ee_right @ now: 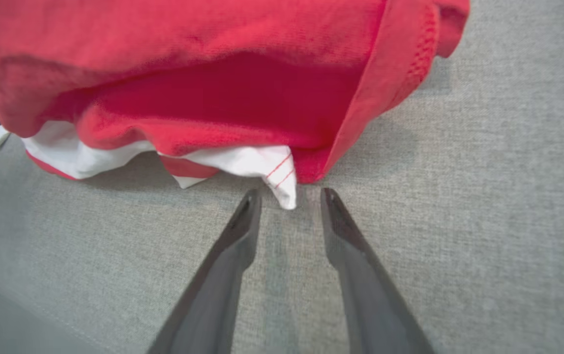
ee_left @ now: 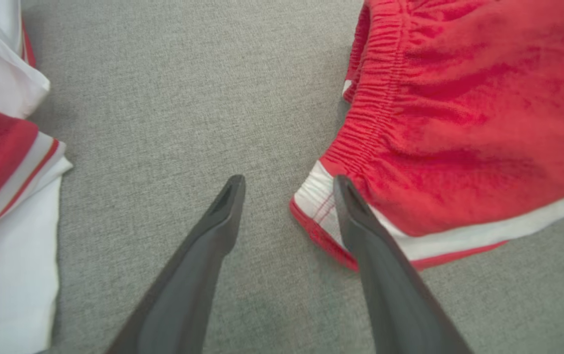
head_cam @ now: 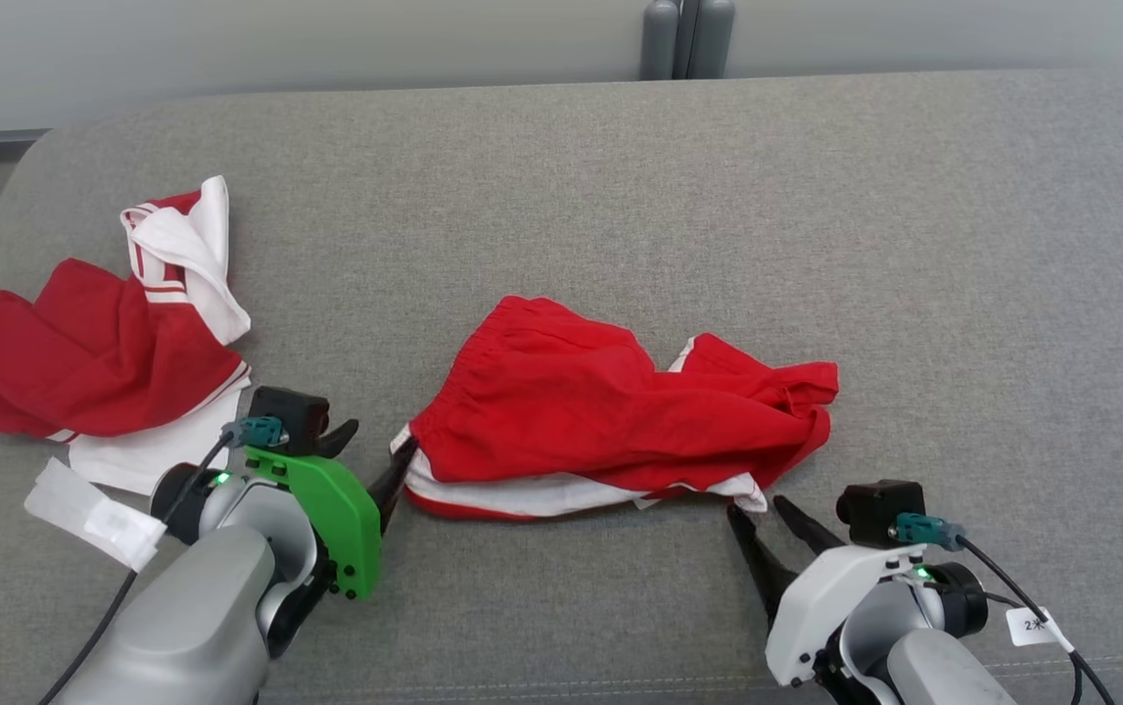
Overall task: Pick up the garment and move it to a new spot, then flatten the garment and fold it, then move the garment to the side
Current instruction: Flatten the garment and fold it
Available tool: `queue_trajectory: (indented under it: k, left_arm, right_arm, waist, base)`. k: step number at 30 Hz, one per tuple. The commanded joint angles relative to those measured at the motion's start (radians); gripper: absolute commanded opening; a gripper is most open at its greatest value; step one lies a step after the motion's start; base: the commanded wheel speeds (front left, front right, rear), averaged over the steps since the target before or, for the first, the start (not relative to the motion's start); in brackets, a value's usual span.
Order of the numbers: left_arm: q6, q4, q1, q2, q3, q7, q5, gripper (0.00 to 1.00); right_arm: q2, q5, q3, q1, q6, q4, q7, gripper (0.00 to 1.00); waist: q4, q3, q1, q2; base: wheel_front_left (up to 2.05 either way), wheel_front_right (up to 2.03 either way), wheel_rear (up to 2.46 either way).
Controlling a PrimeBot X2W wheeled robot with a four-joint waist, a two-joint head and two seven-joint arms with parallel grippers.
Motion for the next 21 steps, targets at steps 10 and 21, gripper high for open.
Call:
queue_trajectory:
  k: [10, 21]
  left_arm:
    - [-0.004, -0.057, -0.041, 0.033, -0.062, 0.068, -0.043, 1.00]
    - [-0.004, -0.060, -0.064, 0.050, -0.098, 0.077, -0.082, 0.04]
  right_arm:
    - [-0.003, 0.009, 0.049, 0.009, 0.000, -0.038, 0.011, 1.00]
    - [-0.003, -0.001, 0.058, -0.015, 0.000, -0.031, -0.021, 0.91]
  waist:
    - [-0.018, 0.035, 0.0000, 0.0000]
    - [-0.022, 0.048, 0.0000, 0.0000]
  base:
    - [0.00, 0.00, 0.00]
    - [0.00, 0.00, 0.00]
